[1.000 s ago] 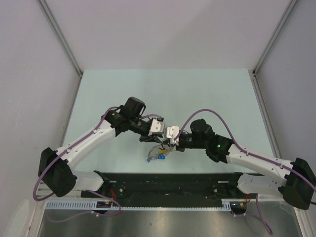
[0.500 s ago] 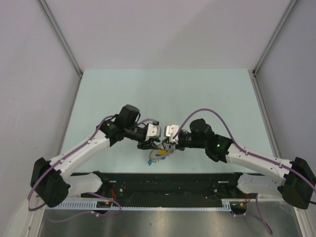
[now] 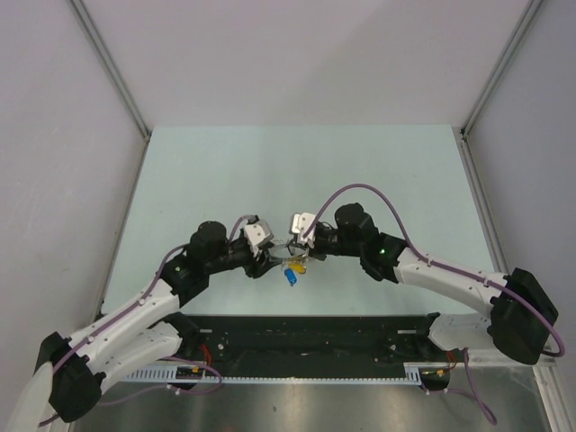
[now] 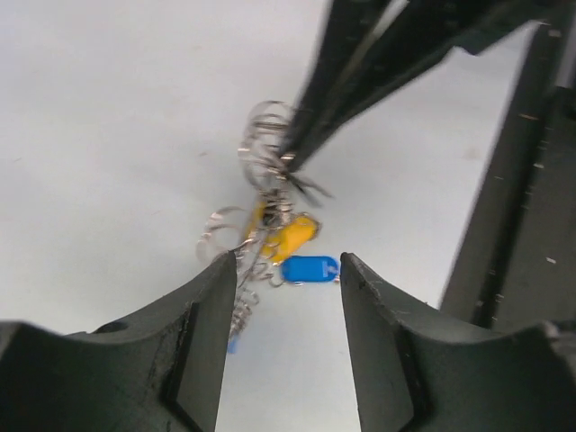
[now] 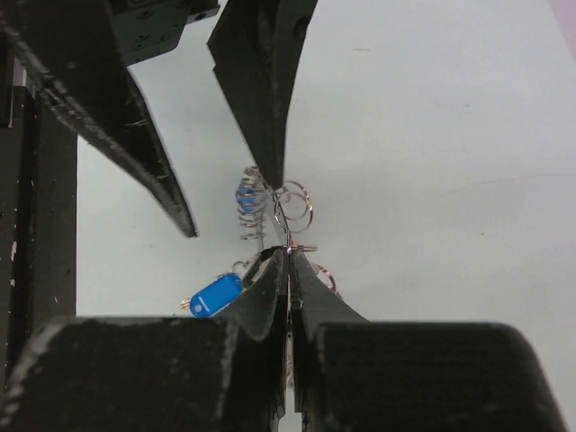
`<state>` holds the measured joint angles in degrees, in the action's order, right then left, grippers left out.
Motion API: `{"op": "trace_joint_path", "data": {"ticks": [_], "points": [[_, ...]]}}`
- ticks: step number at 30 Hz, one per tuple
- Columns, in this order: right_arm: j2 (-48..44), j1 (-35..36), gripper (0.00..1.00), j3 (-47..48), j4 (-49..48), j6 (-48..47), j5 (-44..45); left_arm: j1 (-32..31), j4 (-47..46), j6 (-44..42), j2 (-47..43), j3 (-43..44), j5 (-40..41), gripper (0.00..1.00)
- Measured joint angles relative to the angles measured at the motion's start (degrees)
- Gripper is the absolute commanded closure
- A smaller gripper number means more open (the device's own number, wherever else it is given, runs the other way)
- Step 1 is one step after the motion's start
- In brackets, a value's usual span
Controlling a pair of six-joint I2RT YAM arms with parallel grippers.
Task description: Put the keys on the keyring
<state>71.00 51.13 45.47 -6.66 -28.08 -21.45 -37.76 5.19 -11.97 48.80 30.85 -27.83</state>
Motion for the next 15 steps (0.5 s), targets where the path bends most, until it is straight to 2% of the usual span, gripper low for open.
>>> {"op": "trace_joint_path", "data": {"ticks": [2,6,15], "points": [[1.46,-0.02,1.00,0.31,-0.28,-0.13,-1.05,0.00,-1.70,2.21,-1.53,-1.79,5.27,0.42],[3.41,-0.02,1.00,1.27,-0.50,-0.33,-2.89,0.02,-3.96,3.82,-2.84,-2.34,10.91,0.40],[3.61,0.00,1.00,2.23,-0.24,-1.03,-4.61,-0.11,-3.89,1.38,1.66,-1.75,8.07,0.37]]}}
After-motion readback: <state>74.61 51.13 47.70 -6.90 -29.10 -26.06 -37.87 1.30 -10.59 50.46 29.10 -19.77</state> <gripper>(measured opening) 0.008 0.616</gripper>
